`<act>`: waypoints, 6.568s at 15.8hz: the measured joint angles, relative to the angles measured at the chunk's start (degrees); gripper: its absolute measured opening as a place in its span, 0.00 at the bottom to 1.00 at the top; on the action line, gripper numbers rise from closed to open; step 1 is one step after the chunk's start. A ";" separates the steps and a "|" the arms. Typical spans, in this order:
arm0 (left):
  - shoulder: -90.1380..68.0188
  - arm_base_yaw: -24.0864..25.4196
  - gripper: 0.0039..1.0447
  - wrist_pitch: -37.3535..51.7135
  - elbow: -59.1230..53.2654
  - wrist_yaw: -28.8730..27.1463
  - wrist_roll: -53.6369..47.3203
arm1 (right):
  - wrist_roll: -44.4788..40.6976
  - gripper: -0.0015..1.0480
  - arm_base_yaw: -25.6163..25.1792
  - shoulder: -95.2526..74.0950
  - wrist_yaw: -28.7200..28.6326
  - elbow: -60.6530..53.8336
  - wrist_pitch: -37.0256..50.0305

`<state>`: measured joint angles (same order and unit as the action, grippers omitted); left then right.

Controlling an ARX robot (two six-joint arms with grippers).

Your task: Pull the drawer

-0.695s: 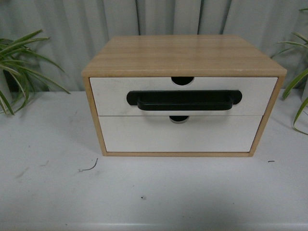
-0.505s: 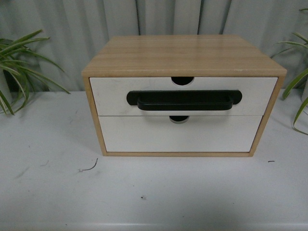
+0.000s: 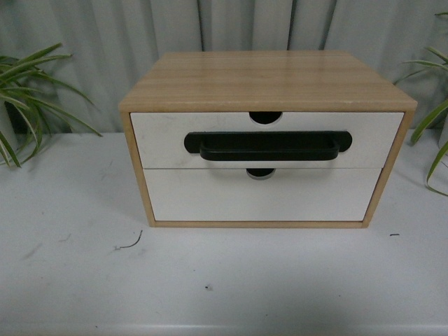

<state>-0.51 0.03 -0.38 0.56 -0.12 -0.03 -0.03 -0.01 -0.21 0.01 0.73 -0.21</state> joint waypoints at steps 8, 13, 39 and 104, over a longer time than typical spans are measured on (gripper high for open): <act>0.00 0.00 0.94 0.00 0.00 0.00 0.00 | 0.00 0.94 0.00 0.00 0.00 0.00 0.00; 0.00 0.00 0.94 0.00 0.00 0.00 0.00 | 0.70 0.94 0.00 -0.15 -0.04 0.07 -0.61; -89.64 -18.58 0.94 -19.21 63.60 16.68 -43.85 | -87.30 0.94 2.99 -89.31 -32.28 57.96 1.20; -97.11 -29.48 0.94 -7.19 53.09 21.64 -42.34 | -97.00 0.94 10.82 -92.45 -29.75 44.48 -11.82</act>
<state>-97.62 -29.45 -7.57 53.65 21.52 -42.37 -97.03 10.81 -92.66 -29.74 45.21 -12.03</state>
